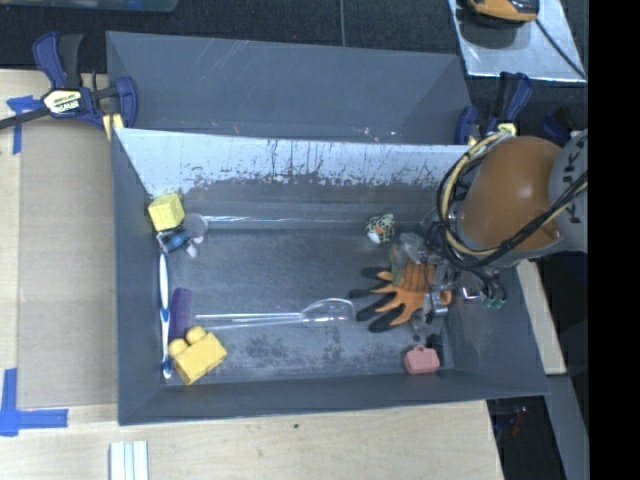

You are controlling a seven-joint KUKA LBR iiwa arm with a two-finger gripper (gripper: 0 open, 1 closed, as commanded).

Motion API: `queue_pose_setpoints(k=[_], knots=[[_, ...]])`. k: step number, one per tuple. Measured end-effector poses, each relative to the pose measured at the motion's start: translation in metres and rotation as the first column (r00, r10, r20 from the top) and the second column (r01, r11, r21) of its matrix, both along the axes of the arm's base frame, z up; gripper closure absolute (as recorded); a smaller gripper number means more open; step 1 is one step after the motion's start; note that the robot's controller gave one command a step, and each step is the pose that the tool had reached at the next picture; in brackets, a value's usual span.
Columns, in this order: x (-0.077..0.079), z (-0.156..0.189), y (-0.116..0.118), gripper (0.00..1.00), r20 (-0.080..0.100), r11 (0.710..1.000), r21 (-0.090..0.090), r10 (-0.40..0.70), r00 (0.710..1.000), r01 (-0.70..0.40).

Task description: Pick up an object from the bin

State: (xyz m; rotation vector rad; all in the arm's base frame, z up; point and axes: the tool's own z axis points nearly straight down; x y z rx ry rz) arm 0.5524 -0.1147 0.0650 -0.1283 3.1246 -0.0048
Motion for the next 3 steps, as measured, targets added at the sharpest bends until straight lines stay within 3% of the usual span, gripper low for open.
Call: queue_pose_setpoints(k=[1,2,3], knots=[[0.0127,0.0041,-0.0047,0.0,0.003,0.991,0.003,-0.136,0.991,0.136],[0.0047,0.0038,-0.0013,1.0,0.016,1.0,-0.002,-0.008,1.0,0.008],[0.0047,0.0038,-0.0013,1.0,0.016,1.0,-0.002,-0.008,1.0,0.008]])
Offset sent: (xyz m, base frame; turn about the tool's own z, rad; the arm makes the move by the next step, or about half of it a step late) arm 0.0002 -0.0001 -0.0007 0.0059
